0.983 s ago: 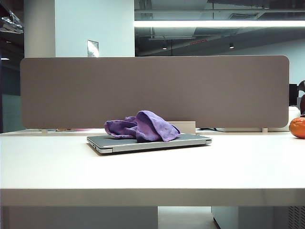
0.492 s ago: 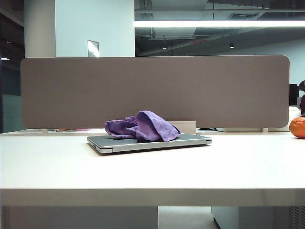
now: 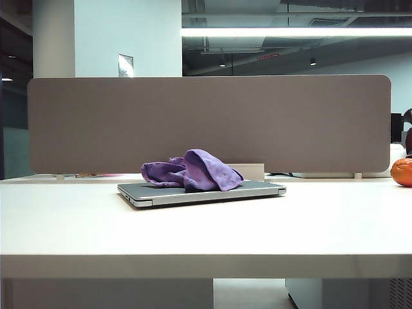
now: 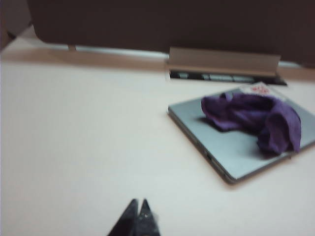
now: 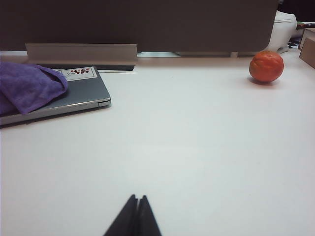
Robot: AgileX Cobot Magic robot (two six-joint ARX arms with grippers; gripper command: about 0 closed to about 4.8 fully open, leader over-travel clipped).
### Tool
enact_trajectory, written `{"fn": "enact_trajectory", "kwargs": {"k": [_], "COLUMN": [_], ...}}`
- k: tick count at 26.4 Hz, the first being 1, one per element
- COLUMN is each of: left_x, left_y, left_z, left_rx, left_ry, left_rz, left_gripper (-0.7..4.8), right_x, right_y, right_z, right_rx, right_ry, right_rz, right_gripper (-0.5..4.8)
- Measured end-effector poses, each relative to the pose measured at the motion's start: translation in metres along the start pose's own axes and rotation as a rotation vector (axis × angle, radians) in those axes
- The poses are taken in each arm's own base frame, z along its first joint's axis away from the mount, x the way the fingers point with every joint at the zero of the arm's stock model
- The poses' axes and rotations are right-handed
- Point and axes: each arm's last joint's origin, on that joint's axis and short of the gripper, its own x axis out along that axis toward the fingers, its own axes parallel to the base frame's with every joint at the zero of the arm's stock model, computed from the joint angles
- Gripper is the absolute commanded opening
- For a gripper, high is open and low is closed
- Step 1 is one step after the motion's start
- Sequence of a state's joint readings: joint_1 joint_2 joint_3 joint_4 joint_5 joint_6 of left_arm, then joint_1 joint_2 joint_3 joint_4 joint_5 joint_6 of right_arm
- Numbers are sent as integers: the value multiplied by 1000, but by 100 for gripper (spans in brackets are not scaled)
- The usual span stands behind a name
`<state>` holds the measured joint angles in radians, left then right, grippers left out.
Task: Pick up the purple rag and put it over the laptop.
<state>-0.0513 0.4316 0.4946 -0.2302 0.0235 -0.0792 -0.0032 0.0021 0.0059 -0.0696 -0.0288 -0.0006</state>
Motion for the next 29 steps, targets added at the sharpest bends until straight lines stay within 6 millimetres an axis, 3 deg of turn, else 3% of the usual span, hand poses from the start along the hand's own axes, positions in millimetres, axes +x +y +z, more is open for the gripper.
{"fn": "enact_trajectory", "kwargs": {"k": [9,29], "left_x": [2,-6], "left_y": [4,7], "left_z": [-46,-85], "left_rx": [-3,2], "left_ry": [-73,-199], "left_rz": [-6,-26], "left_gripper": [-6,-6], "right_x": [0,0], "right_y": [0,0], "right_z": [0,0], "right_rx": [0,0], "right_ry": [0,0], "right_rz": [0,0], "right_gripper": [22,22]}}
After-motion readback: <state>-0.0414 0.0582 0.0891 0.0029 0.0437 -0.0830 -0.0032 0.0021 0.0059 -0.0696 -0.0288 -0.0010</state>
